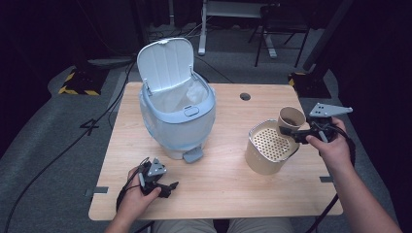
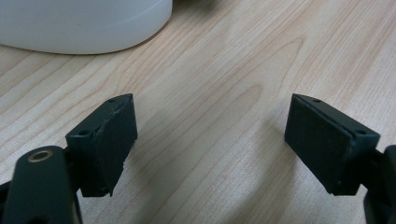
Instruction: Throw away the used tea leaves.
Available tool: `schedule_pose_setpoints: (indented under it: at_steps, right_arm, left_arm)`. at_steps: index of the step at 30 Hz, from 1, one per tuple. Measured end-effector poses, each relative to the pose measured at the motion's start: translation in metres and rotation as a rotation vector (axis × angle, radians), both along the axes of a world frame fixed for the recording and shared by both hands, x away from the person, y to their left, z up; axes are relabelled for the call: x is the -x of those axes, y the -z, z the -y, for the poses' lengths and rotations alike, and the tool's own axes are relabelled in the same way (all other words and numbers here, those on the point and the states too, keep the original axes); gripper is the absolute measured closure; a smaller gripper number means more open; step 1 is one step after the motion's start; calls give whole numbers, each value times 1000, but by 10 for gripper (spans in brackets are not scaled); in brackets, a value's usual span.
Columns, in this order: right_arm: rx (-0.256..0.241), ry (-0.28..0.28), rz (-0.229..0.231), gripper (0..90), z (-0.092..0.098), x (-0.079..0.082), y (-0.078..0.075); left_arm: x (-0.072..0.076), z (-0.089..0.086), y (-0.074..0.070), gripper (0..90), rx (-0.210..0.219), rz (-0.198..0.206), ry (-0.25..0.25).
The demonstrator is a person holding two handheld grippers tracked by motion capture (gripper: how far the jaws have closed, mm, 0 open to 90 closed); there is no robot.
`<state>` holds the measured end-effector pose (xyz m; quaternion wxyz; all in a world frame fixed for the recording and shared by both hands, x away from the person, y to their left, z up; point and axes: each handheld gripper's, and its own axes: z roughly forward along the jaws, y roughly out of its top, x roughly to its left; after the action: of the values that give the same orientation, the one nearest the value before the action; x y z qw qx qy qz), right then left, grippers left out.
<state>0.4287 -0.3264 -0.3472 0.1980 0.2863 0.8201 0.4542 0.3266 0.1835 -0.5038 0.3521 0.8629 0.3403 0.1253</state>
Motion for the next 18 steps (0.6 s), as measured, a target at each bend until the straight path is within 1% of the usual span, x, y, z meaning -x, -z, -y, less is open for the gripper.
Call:
schedule_pose_setpoints:
  at_steps: [4,5,8,9,11,12,13,14,17,18]
  right_arm:
    - [114,12,95,309,0,0,-1]
    - [167,14,132,310,-1,1,-1]
    - [255,9,204,312,-3,4,-2]
    - [291,10,230,312,-5,5,-2]
    - [379,5,280,312,-8,7,-3]
    - [379,5,280,312,-8,7,-3]
    - [448,10,310,312,-10,9,-3]
    - [448,10,310,312,-10,9,-3]
    - [557,17,362,313,-14,11,-5]
    - [618,26,392,313,-16,13,-6]
  left_arm:
    - [0,0,0,176,0,0,0]
    - [0,0,0,176,0,1,-1]
    - [0,0,0,176,0,1,-1]
    - [0,0,0,176,0,1,-1]
    - [0,0,0,176,-1,1,-1]
    - [0,0,0,176,-1,1,-1]
    - [0,0,0,176,-1,1,0]
    - [0,0,0,176,-1,1,0]
    - [0,0,0,176,1,0,0]
    - [0,0,0,176,1,0,0]
